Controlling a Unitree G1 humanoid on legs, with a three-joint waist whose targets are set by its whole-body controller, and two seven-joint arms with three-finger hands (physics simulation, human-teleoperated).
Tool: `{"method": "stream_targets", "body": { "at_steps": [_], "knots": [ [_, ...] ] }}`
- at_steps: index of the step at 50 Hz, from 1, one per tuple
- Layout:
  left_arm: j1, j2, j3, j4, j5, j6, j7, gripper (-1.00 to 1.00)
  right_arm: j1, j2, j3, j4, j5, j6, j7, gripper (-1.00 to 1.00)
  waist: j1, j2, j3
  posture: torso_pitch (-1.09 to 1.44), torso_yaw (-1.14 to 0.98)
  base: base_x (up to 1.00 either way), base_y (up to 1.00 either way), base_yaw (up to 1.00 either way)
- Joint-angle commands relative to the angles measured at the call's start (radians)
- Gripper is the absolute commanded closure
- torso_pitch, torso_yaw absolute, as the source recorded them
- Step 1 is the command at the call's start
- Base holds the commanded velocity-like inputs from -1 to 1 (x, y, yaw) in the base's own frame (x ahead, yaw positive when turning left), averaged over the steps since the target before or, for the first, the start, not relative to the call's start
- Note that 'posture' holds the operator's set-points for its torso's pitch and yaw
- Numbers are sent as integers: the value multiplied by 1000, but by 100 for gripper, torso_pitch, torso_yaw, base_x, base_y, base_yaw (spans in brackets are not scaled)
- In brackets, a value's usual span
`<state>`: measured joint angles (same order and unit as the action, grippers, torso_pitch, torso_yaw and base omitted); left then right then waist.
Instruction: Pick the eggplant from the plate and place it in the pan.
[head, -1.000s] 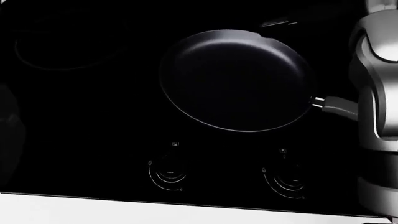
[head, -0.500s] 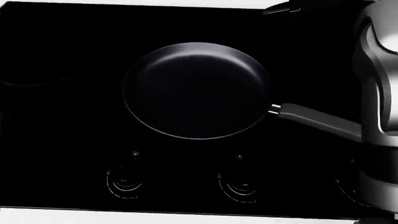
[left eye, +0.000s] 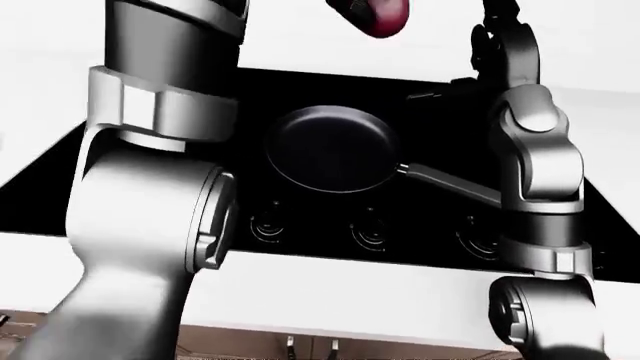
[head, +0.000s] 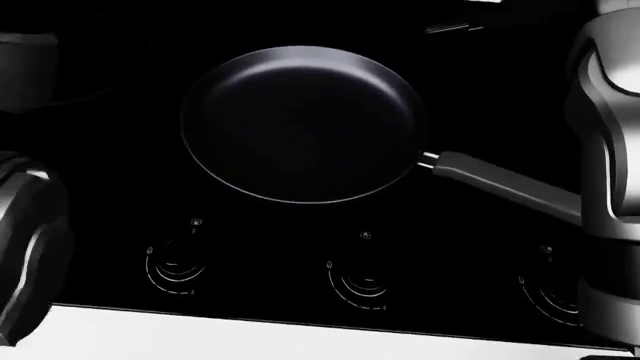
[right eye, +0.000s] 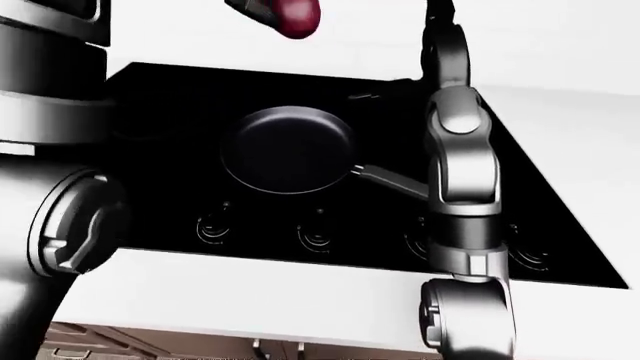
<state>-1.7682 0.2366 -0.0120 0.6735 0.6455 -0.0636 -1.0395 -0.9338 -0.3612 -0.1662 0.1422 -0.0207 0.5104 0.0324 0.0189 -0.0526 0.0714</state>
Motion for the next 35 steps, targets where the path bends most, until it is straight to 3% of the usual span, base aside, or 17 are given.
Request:
{"method": "stream_targets", "body": {
  "at_steps": [1, 8, 19, 23, 27, 28, 35],
  "knots": [
    [-16, -12, 10, -43, 1, 22, 18, 100, -32, -12, -8, -39, -1, -19, -6, -100, 0, -2, -30, 0, 0, 0, 0, 0],
    [88, -42, 2, -151, 16, 53, 6, 100, -25, -18, -11, -42, 1, -21, -7, -100, 0, -2, -35, 0, 0, 0, 0, 0],
    [149, -28, 3, -166, 41, 30, 5, 100, -11, -10, -8, -28, -1, -46, -13, -100, 1, 2, -41, 0, 0, 0, 0, 0],
    [236, -32, 0, -296, 47, 62, -67, 100, 4, -4, -7, -28, -3, -54, -16, -100, 0, 2, -39, 0, 0, 0, 0, 0],
    [243, -19, 8, -311, 51, 72, -111, 100, -4, -9, -9, -21, -4, -53, -15, -100, 2, 1, -38, 0, 0, 0, 0, 0],
    [282, -20, 0, -385, 48, 130, -210, 100, -2, -10, -10, -7, -5, -66, -16, -100, 3, 1, -38, 0, 0, 0, 0, 0],
    [330, -49, -3, -444, 53, 161, -237, 100, -12, -14, -9, 0, -5, -65, -15, -100, 5, 0, -33, 0, 0, 0, 0, 0]
  ]
}}
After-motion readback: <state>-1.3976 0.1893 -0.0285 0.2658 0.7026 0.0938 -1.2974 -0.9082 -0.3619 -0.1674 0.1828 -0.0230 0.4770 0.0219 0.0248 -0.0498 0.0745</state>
